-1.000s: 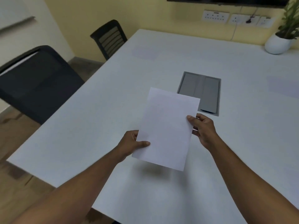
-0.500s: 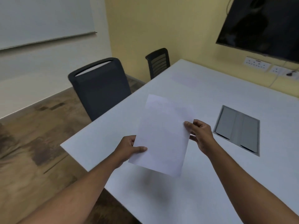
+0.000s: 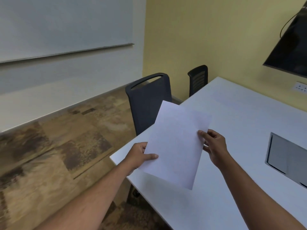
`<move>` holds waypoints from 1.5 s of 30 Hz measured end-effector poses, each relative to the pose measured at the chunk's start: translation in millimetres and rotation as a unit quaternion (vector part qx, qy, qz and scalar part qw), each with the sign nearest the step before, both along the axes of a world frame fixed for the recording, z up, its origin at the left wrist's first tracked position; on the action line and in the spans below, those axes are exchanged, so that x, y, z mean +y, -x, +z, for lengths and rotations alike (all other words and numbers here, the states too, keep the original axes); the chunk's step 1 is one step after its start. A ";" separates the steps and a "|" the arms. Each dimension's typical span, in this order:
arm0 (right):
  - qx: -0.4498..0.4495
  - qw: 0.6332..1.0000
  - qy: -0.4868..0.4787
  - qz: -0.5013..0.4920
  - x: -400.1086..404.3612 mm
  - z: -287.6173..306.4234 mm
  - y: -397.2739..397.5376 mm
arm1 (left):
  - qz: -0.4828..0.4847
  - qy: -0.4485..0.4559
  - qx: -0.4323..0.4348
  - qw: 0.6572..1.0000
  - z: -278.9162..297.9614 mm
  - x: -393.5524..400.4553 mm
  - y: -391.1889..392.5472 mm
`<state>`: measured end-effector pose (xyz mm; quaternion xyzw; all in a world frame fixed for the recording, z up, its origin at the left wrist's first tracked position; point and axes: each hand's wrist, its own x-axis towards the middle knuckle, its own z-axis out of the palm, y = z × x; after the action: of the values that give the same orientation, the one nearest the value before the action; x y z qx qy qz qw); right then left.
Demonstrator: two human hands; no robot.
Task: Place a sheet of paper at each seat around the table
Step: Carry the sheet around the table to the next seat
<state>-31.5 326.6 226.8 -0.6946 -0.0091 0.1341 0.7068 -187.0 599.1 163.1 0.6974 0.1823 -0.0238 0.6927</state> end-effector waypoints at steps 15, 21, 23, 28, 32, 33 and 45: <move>0.016 0.994 -0.029 -0.104 58.6 -27.4 -72.1 | -0.085 -0.012 0.009 0.996 9.3 89.6 -117.3; 0.025 0.985 -0.040 -0.164 64.9 -31.6 -99.1 | -0.130 -0.035 0.023 0.991 19.0 108.2 -191.9; 0.026 0.982 -0.041 -0.181 66.7 -29.5 -104.8 | -0.150 -0.027 0.025 0.988 21.7 111.7 -210.8; 0.019 0.971 -0.035 -0.237 74.1 -19.5 -118.7 | -0.210 -0.013 0.013 0.977 27.3 122.2 -257.5; 0.009 0.953 -0.021 -0.302 90.7 -8.9 -121.0 | -0.264 0.008 -0.004 0.965 27.7 133.7 -292.3; 0.005 0.947 -0.019 -0.321 96.9 -5.5 -120.1 | -0.277 0.009 -0.009 0.961 28.4 137.5 -300.8; -0.029 0.859 -0.009 -0.512 209.8 45.8 -55.7 | -0.445 -0.008 -0.052 0.894 61.5 204.0 -348.7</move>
<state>24.2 536.4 272.6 -0.5986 0.3259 -0.2669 0.6813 161.6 803.1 224.6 0.7113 -0.1832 -0.2923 0.6124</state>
